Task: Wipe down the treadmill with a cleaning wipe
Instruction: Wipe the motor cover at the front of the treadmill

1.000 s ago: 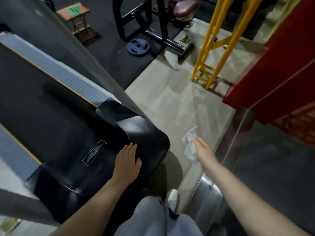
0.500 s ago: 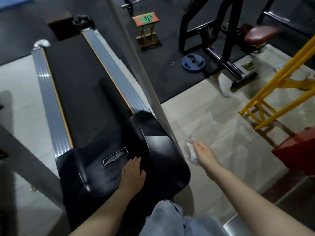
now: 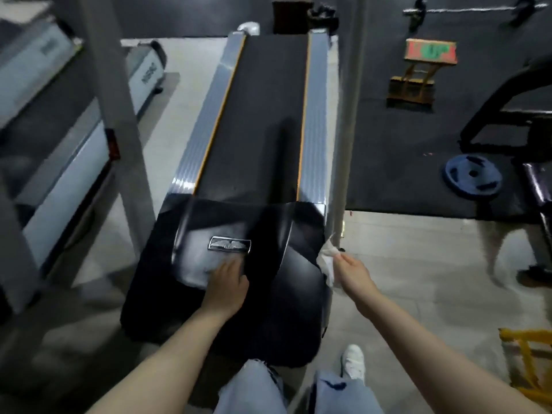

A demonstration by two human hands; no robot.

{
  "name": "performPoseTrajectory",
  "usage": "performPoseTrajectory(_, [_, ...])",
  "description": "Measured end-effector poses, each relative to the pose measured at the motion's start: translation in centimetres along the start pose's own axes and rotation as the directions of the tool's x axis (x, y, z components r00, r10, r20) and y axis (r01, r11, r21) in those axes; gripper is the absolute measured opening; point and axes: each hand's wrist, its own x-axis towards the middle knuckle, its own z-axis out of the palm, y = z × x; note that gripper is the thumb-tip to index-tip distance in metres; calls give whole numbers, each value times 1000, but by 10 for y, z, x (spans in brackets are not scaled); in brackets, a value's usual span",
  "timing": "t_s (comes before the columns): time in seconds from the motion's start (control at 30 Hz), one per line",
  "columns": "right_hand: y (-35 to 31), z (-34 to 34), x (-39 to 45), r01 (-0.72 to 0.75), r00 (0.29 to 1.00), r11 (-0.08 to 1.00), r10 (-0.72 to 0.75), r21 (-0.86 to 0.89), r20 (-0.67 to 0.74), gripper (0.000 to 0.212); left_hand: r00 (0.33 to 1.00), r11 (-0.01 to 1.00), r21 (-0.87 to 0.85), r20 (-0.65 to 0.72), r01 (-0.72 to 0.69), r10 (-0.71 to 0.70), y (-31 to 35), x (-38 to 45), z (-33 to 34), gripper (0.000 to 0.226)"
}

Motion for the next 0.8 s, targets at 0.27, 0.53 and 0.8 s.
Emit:
performPoseTrajectory(0.27, [-9,-1,59,34,988,973,2,-229,156,30,924,900,-272,-83,340,-373,-8,-47,42,46])
performPoseTrajectory(0.53, [28,77,108,73,972,950,1,-305,235,24,856,800,-374,-32,468,-516,-62,-52,114,52])
performPoseTrajectory(0.8, [94,172,197,47,938,971,38,-235,346,23,792,721,-445,-42,530,-608,-97,13,227,52])
